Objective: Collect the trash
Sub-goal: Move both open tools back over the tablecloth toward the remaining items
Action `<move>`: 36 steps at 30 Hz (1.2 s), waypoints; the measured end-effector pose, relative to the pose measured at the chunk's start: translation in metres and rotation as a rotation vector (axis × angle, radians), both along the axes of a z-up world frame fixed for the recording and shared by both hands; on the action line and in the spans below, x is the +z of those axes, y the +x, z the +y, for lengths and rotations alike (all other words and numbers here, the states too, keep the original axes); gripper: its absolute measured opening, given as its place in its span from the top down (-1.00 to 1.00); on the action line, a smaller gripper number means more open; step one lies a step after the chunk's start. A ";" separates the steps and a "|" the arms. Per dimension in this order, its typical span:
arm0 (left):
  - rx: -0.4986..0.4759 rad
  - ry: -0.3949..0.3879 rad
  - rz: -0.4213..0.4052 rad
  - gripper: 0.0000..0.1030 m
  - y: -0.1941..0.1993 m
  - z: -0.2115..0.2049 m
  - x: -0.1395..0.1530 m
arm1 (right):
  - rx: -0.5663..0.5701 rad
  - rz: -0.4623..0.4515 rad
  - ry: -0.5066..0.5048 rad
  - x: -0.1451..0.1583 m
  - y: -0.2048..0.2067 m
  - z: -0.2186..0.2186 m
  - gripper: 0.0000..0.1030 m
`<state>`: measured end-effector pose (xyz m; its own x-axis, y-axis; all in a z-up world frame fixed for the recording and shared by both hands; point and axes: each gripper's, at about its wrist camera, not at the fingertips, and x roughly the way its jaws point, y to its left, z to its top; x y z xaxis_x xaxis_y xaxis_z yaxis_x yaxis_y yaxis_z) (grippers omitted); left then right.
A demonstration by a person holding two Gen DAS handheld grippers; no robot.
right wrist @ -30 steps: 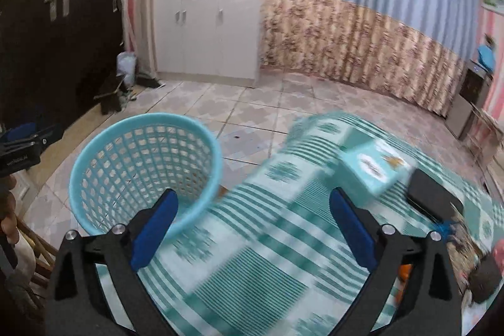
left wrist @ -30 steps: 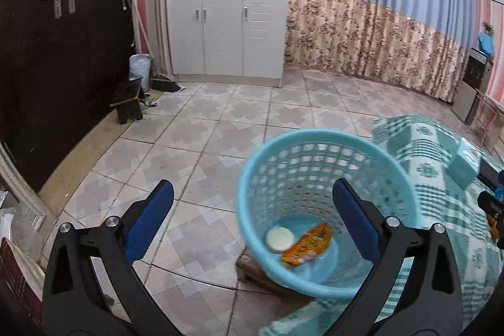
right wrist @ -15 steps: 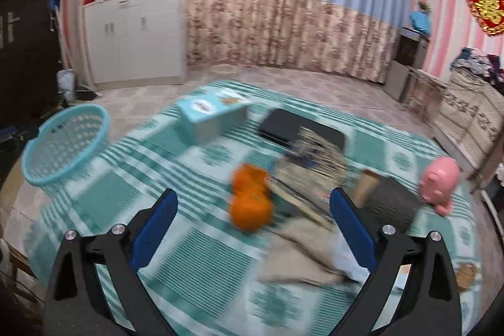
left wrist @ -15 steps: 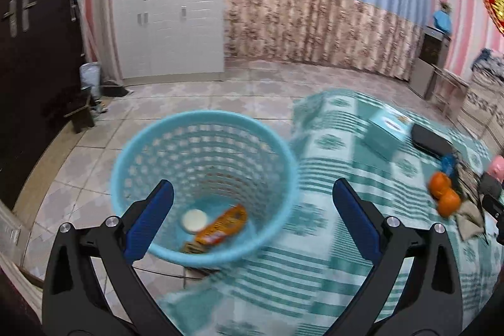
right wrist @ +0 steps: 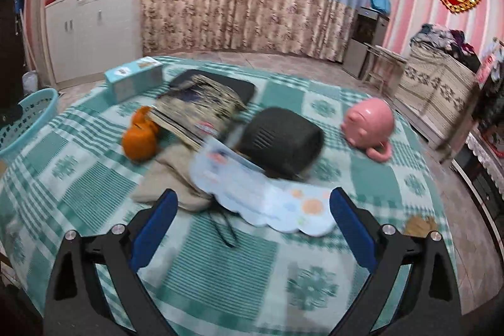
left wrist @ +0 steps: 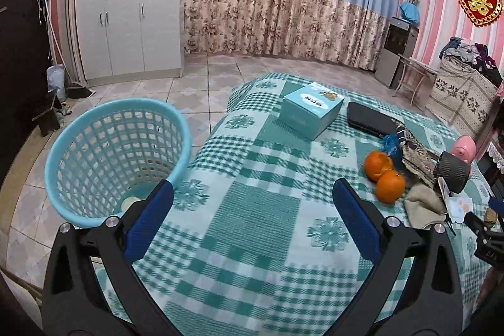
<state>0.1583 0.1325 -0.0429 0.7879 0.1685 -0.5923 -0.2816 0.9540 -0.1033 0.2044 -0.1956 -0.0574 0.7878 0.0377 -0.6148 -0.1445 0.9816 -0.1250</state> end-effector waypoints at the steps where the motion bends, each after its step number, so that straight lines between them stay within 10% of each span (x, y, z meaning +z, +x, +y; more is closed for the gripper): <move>1: 0.001 0.003 0.001 -0.89 0.001 -0.003 -0.001 | -0.013 0.000 0.003 -0.002 -0.001 -0.006 -0.84; 30: -0.234 0.029 0.071 -0.89 0.078 -0.122 -0.038 | -0.170 0.037 0.024 -0.026 0.000 -0.089 -0.85; 36: -0.281 0.000 0.167 -0.42 0.110 -0.145 -0.058 | -0.205 0.049 0.047 -0.029 0.000 -0.109 -0.85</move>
